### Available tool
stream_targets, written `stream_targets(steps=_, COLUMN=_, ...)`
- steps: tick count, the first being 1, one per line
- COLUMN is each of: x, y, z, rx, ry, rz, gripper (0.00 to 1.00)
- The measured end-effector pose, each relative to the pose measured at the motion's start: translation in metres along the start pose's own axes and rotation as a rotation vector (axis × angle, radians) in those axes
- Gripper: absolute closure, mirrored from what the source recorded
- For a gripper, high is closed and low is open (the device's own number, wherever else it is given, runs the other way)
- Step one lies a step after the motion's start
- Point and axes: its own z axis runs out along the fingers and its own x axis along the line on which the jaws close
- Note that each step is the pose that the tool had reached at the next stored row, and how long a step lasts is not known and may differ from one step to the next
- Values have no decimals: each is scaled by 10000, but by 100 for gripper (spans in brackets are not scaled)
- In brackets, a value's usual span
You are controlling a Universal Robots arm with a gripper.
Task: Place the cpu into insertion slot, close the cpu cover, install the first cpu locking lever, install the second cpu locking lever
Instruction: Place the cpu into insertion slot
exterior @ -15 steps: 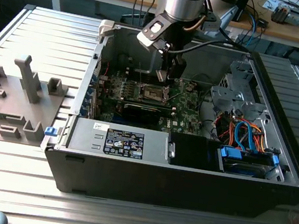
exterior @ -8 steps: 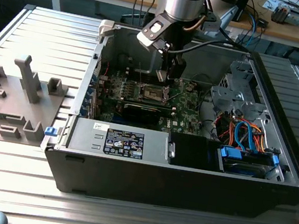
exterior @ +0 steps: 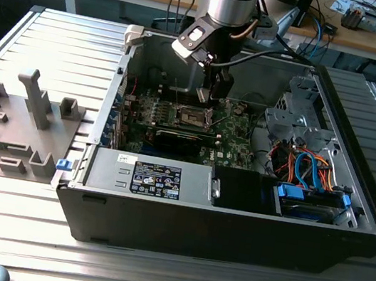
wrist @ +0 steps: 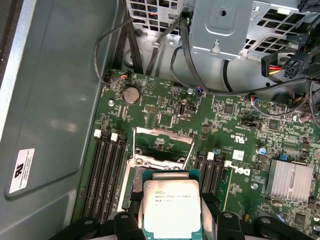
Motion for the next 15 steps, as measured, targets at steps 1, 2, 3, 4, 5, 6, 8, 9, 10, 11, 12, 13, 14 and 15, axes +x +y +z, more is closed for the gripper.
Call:
stream_targets(steps=1, x=0, y=0, z=0, rx=0, ry=-1, rz=4, gripper=46)
stream_targets(steps=2, x=0, y=0, z=0, rx=0, ry=-1, rz=10, gripper=46)
stream_targets(steps=3, x=0, y=0, z=0, rx=-1, ry=-1, rz=12, gripper=46)
stream_targets(steps=4, x=0, y=0, z=0, rx=-1, ry=-1, rz=17, gripper=46)
stream_targets(steps=5, x=0, y=0, z=0, rx=0, ry=-2, rz=26, gripper=46)
stream_targets(steps=6, x=0, y=0, z=0, rx=-1, ry=-2, rz=28, gripper=46)
stream_targets(steps=8, x=0, y=0, z=0, rx=-1, ry=-3, rz=37, gripper=46)
stream_targets(steps=9, x=0, y=0, z=0, rx=-1, ry=-3, rz=38, gripper=46)
stream_targets(steps=10, x=0, y=0, z=1, rx=-1, ry=-5, rz=56, gripper=46)
stream_targets(steps=11, x=0, y=0, z=1, rx=-1, ry=-5, rz=73, gripper=46)
stream_targets(steps=12, x=0, y=0, z=1, rx=-1, ry=-6, rz=77, gripper=46)
stream_targets(steps=13, x=0, y=0, z=2, rx=-2, ry=-6, rz=80, gripper=46)
stream_targets(steps=14, x=0, y=0, z=1, rx=-2, ry=-6, rz=86, gripper=46)
stream_targets(steps=15, x=0, y=0, z=1, rx=-2, ry=-6, rz=88, gripper=46)
